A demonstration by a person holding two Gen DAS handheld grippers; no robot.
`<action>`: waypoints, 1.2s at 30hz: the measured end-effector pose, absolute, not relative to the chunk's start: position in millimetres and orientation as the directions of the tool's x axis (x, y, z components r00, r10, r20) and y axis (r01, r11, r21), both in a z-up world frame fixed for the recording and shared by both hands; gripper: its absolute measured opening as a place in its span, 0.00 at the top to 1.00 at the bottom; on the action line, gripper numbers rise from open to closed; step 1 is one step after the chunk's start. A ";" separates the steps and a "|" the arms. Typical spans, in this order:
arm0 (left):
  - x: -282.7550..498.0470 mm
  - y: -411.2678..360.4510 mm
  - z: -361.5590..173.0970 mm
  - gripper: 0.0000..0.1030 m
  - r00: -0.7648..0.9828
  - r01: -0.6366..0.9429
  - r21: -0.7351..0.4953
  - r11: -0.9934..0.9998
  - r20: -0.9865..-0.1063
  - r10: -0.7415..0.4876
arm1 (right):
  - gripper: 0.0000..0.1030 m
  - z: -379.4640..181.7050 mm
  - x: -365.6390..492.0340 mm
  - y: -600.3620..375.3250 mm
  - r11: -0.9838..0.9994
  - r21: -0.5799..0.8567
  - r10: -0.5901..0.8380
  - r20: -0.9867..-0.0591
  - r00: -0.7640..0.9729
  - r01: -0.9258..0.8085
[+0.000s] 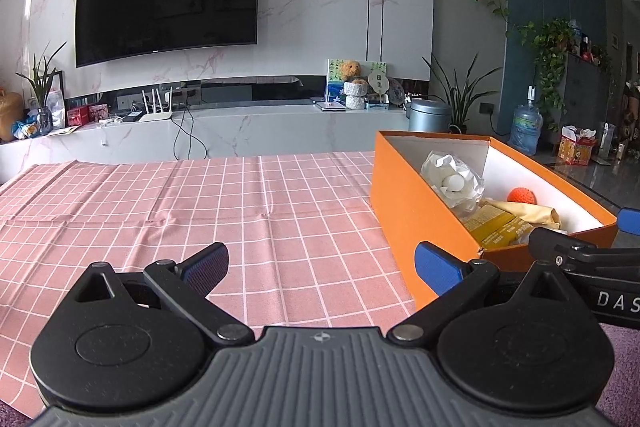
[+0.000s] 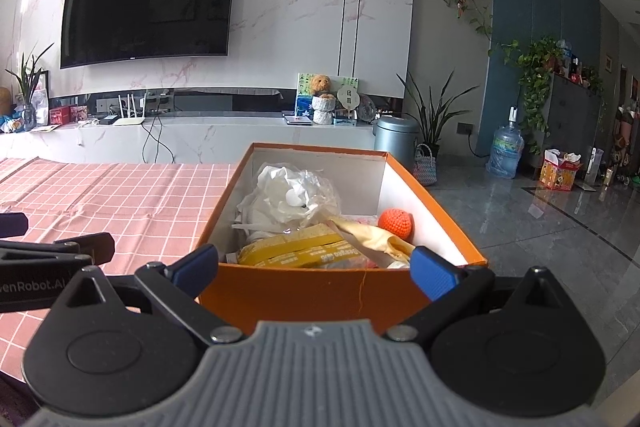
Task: Organize soft objects
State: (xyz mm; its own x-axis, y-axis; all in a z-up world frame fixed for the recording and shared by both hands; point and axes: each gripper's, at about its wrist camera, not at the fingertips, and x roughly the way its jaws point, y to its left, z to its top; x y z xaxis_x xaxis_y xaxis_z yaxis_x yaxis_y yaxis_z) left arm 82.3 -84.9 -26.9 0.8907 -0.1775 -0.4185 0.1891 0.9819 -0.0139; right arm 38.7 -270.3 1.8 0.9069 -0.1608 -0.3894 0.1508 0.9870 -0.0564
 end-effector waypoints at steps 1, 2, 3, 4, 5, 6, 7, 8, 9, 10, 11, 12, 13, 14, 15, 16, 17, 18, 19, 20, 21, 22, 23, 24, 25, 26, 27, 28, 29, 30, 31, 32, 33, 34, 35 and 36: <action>82.1 -85.0 -26.7 0.00 0.892 0.188 -0.012 0.982 -0.417 -0.176 | 0.03 1.9 38.5 -270.2 0.987 -0.056 -0.160 -0.389 0.907 0.150; 81.9 -85.0 -26.3 0.00 0.892 0.186 -0.012 0.983 -0.417 -0.174 | 0.03 1.4 38.4 -270.1 0.987 -0.057 -0.159 -0.390 0.907 0.149; 82.0 -85.2 -26.0 0.00 0.893 0.185 -0.012 0.983 -0.417 -0.172 | 0.03 2.0 37.8 -270.1 0.987 -0.057 -0.159 -0.390 0.907 0.149; 81.7 -85.3 -25.9 0.00 0.893 0.184 -0.011 0.983 -0.416 -0.172 | 0.03 1.9 37.5 -270.1 0.987 -0.057 -0.159 -0.389 0.907 0.148; 81.6 -85.2 -25.9 0.00 0.894 0.184 -0.009 0.983 -0.414 -0.171 | 0.03 2.0 37.5 -270.1 0.987 -0.057 -0.158 -0.389 0.908 0.148; 81.4 -85.3 -25.7 0.00 0.895 0.182 -0.007 0.983 -0.414 -0.169 | 0.03 2.2 37.2 -270.3 0.987 -0.057 -0.159 -0.388 0.908 0.148; 81.4 -85.4 -25.4 0.00 0.895 0.181 -0.006 0.983 -0.413 -0.167 | 0.03 2.2 37.0 -270.5 0.987 -0.057 -0.160 -0.387 0.908 0.149; 81.4 -85.4 -25.2 0.00 0.895 0.182 -0.006 0.983 -0.412 -0.168 | 0.03 2.1 36.9 -270.5 0.987 -0.057 -0.161 -0.387 0.908 0.150; 81.5 -85.6 -25.2 0.00 0.896 0.181 -0.005 0.983 -0.412 -0.168 | 0.03 2.3 36.7 -270.4 0.987 -0.057 -0.161 -0.386 0.908 0.151; 81.5 -85.7 -25.1 0.00 0.896 0.181 -0.005 0.983 -0.412 -0.167 | 0.03 2.1 36.6 -270.6 0.987 -0.056 -0.161 -0.387 0.908 0.152; 81.5 -85.7 -25.1 0.00 0.896 0.182 -0.006 0.983 -0.412 -0.168 | 0.03 2.2 36.8 -270.9 0.987 -0.054 -0.161 -0.388 0.907 0.152; 81.6 -85.6 -25.1 0.00 0.895 0.183 -0.006 0.983 -0.413 -0.169 | 0.03 2.1 36.9 -271.0 0.987 -0.053 -0.161 -0.390 0.907 0.153; 81.5 -85.6 -25.2 0.00 0.895 0.181 -0.006 0.983 -0.413 -0.167 | 0.03 2.0 37.0 -271.1 0.987 -0.052 -0.161 -0.391 0.906 0.153; 81.5 -85.6 -25.2 0.00 0.896 0.180 -0.005 0.984 -0.413 -0.166 | 0.03 2.0 36.9 -271.0 0.987 -0.052 -0.162 -0.391 0.906 0.154; 81.6 -85.6 -24.9 0.00 0.896 0.179 -0.005 0.984 -0.412 -0.165 | 0.03 2.2 36.6 -270.7 0.987 -0.053 -0.162 -0.390 0.906 0.154; 81.6 -85.4 -24.8 0.00 0.896 0.178 -0.005 0.984 -0.412 -0.165 | 0.03 2.4 36.8 -270.8 0.987 -0.052 -0.162 -0.390 0.907 0.153; 81.6 -85.2 -24.8 0.00 0.896 0.177 -0.006 0.984 -0.412 -0.164 | 0.03 2.5 36.9 -270.8 0.987 -0.052 -0.161 -0.390 0.907 0.153; 81.6 -85.1 -24.7 0.00 0.896 0.177 -0.007 0.984 -0.412 -0.164 | 0.03 2.5 37.0 -270.7 0.987 -0.052 -0.162 -0.390 0.906 0.154; 81.5 -85.0 -24.7 0.00 0.896 0.176 -0.007 0.984 -0.413 -0.163 | 0.03 2.4 37.0 -270.7 0.987 -0.052 -0.162 -0.390 0.906 0.154; 81.6 -85.0 -24.8 0.00 0.896 0.176 -0.006 0.984 -0.413 -0.162 | 0.03 2.3 37.1 -270.8 0.987 -0.052 -0.162 -0.391 0.906 0.154; 81.9 -84.8 -24.8 0.00 0.896 0.176 -0.007 0.984 -0.414 -0.163 | 0.03 2.3 37.1 -270.8 0.987 -0.051 -0.162 -0.392 0.906 0.154; 82.0 -84.4 -25.0 0.00 0.895 0.175 -0.009 0.984 -0.416 -0.163 | 0.03 2.4 37.1 -270.8 0.987 -0.049 -0.161 -0.393 0.905 0.154; 81.5 -84.3 -25.2 0.00 0.894 0.174 -0.009 0.985 -0.417 -0.162 | 0.03 2.4 37.0 -270.8 0.987 -0.047 -0.161 -0.394 0.905 0.155; 81.6 -84.2 -25.0 0.00 0.895 0.173 -0.009 0.985 -0.417 -0.161 | 0.03 2.4 36.7 -270.4 0.987 -0.046 -0.161 -0.395 0.904 0.156; 81.7 -84.3 -25.0 0.00 0.894 0.173 -0.009 0.985 -0.417 -0.161 | 0.03 2.5 36.5 -270.3 0.987 -0.046 -0.161 -0.395 0.904 0.156; 81.7 -84.4 -25.1 0.00 0.894 0.173 -0.010 0.985 -0.418 -0.161 | 0.03 2.7 36.3 -270.2 0.987 -0.046 -0.162 -0.395 0.904 0.156; 81.7 -84.5 -25.0 0.00 0.894 0.173 -0.009 0.985 -0.417 -0.161 | 0.03 2.8 36.4 -270.2 0.987 -0.046 -0.162 -0.395 0.904 0.157; 81.8 -84.6 -25.0 0.00 0.895 0.173 -0.008 0.985 -0.417 -0.161 | 0.03 2.7 36.6 -270.4 0.987 -0.046 -0.162 -0.396 0.904 0.156; 81.6 -84.5 -25.4 0.00 0.894 0.174 -0.008 0.985 -0.418 -0.161 | 0.03 2.6 36.6 -270.4 0.987 -0.045 -0.161 -0.396 0.904 0.156; 81.7 -84.3 -25.4 0.00 0.894 0.174 -0.009 0.985 -0.418 -0.162 | 0.03 2.6 36.4 -270.4 0.987 -0.045 -0.162 -0.397 0.904 0.157; 81.6 -84.2 -25.8 0.00 0.893 0.174 -0.010 0.985 -0.419 -0.162 | 0.03 2.9 37.6 -269.5 0.987 -0.044 -0.162 -0.398 0.903 0.158; 81.5 -84.1 -26.0 0.00 0.893 0.173 -0.010 0.985 -0.420 -0.161 | 0.03 3.0 37.6 -269.4 0.987 -0.044 -0.162 -0.398 0.903 0.158; 81.5 -84.5 -26.1 0.00 0.893 0.172 -0.009 0.985 -0.421 -0.160 | 0.03 3.0 37.6 -269.5 0.986 -0.044 -0.162 -0.398 0.903 0.158; 81.4 -84.6 -26.1 0.00 0.893 0.171 -0.009 0.985 -0.421 -0.159 | 0.03 3.0 37.6 -269.7 0.986 -0.044 -0.163 -0.398 0.903 0.158; 81.3 -84.6 -26.0 0.00 0.893 0.171 -0.009 0.985 -0.421 -0.159 | 0.03 3.0 37.6 -269.6 0.986 -0.044 -0.163 -0.398 0.903 0.159; 81.3 -84.6 -26.1 0.00 0.893 0.171 -0.009 0.985 -0.420 -0.159 | 0.03 2.7 37.4 -269.4 0.986 -0.043 -0.163 -0.398 0.903 0.160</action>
